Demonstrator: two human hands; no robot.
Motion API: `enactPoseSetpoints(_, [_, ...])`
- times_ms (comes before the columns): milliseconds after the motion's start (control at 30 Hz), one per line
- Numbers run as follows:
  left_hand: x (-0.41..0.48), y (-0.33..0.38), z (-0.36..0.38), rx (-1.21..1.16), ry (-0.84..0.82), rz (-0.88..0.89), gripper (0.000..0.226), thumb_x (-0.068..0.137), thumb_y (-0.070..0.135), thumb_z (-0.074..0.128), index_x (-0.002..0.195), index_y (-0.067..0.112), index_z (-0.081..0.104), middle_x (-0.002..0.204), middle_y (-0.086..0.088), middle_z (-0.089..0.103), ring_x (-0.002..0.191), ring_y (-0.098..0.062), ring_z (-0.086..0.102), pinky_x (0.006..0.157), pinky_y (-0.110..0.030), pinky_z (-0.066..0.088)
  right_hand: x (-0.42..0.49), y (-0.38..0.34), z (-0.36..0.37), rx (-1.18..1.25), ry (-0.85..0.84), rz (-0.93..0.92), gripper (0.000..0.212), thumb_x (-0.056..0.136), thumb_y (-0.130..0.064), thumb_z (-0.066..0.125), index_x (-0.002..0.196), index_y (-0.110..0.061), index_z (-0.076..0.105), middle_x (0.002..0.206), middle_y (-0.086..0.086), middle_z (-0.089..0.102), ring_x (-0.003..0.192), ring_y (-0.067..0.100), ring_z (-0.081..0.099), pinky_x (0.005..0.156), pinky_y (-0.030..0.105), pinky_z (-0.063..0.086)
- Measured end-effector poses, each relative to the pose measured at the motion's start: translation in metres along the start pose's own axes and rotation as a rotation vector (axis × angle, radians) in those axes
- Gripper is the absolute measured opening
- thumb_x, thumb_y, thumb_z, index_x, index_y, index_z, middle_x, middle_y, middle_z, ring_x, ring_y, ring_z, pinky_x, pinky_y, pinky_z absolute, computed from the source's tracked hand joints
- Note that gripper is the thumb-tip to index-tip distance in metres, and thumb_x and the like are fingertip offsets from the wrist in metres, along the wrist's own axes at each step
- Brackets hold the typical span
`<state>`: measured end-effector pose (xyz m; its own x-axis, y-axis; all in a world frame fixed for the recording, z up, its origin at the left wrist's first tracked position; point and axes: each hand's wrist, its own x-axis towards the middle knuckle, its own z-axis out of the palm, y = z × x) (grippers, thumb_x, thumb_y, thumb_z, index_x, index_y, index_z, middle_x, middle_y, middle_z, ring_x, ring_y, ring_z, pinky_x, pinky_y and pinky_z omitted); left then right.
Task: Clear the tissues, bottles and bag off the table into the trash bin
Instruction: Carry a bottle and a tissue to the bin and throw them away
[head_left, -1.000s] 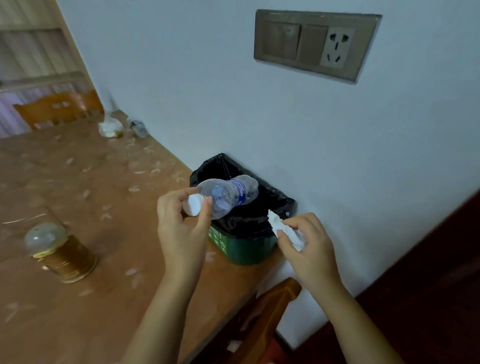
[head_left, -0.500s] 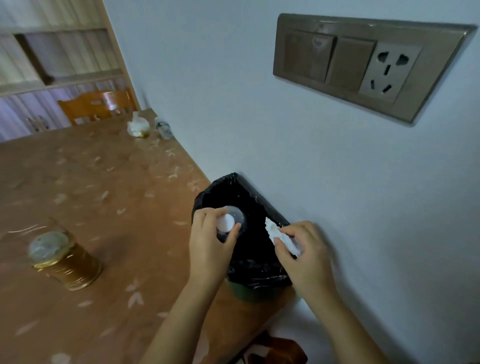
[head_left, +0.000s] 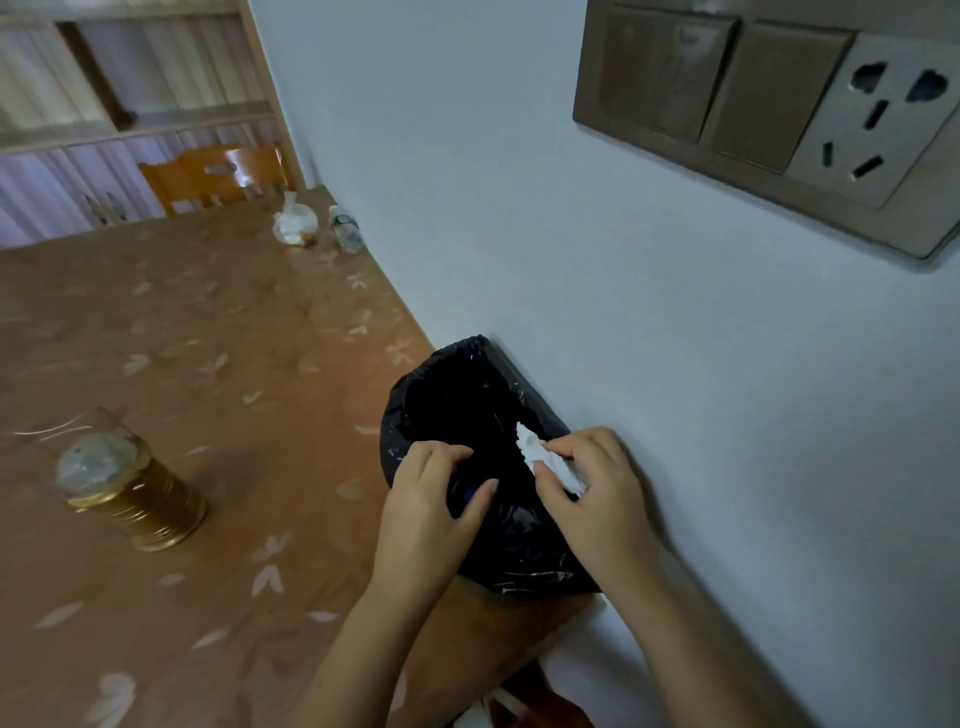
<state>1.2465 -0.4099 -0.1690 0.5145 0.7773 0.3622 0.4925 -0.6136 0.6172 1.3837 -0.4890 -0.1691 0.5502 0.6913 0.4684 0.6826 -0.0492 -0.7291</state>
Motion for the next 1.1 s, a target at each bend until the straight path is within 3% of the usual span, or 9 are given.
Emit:
enactPoseSetpoints(267, [-0.014,-0.017,-0.022,0.110,0.087,-0.050,0.031,0.080,0.020,0.069,0.106,0.005,0.061,0.103,-0.006,0.058,0.099,-0.017,0.054,0.084,-0.024,0.038,0.019,-0.007,0.025,-0.039,-0.135,-0.075,0.013,0.077,-0.011,0.069,0.089,-0.013,0.064,0.089,-0.002,0.056,0.082,0.008,0.049,0.069,0.006,0.036])
enactPoseSetpoints(367, [-0.020,-0.024,-0.029,0.169,0.094,-0.047,0.033,0.079,0.019,0.070,0.107,0.004,0.062,0.106,-0.009,0.060,0.100,-0.019,0.053,0.085,-0.026,0.039,0.022,-0.009,0.032,-0.074,-0.166,-0.073,0.017,0.078,-0.019,0.064,0.094,-0.013,0.064,0.096,0.000,0.058,0.087,0.010,0.049,0.074,0.003,0.033])
enactPoseSetpoints(500, [-0.027,-0.029,-0.034,0.263,0.083,-0.008,0.038,0.077,0.021,0.071,0.109,0.003,0.062,0.109,-0.013,0.062,0.100,-0.029,0.058,0.084,-0.036,0.047,0.018,-0.015,0.034,-0.139,-0.181,-0.094,0.025,0.078,-0.013,0.070,0.102,-0.009,0.064,0.101,0.004,0.060,0.096,0.019,0.053,0.081,0.020,0.038])
enactPoseSetpoints(733, [-0.039,-0.027,-0.039,0.386,0.033,0.064,0.044,0.069,0.021,0.079,0.106,0.003,0.065,0.108,-0.016,0.065,0.100,-0.034,0.062,0.081,-0.043,0.051,-0.009,-0.031,0.028,-0.280,-0.200,-0.151,0.030,0.080,-0.021,0.064,0.106,-0.006,0.063,0.105,0.011,0.061,0.101,0.026,0.055,0.083,0.038,0.048])
enactPoseSetpoints(933, [-0.061,-0.032,-0.048,0.384,0.000,0.101,0.042,0.070,0.022,0.078,0.107,0.007,0.065,0.107,-0.014,0.065,0.102,-0.034,0.061,0.083,-0.048,0.050,-0.048,-0.049,0.024,-0.361,-0.212,-0.096,0.034,0.078,-0.019,0.071,0.108,-0.005,0.064,0.107,0.011,0.062,0.105,0.029,0.054,0.088,0.041,0.045])
enactPoseSetpoints(1100, [-0.089,-0.039,-0.062,0.339,-0.017,0.145,0.042,0.070,0.020,0.077,0.107,0.009,0.063,0.108,-0.012,0.064,0.104,-0.033,0.060,0.083,-0.052,0.051,-0.084,-0.070,0.022,-0.396,-0.178,-0.055,0.037,0.077,-0.028,0.059,0.107,-0.006,0.064,0.108,0.010,0.062,0.106,0.028,0.055,0.089,0.039,0.042])
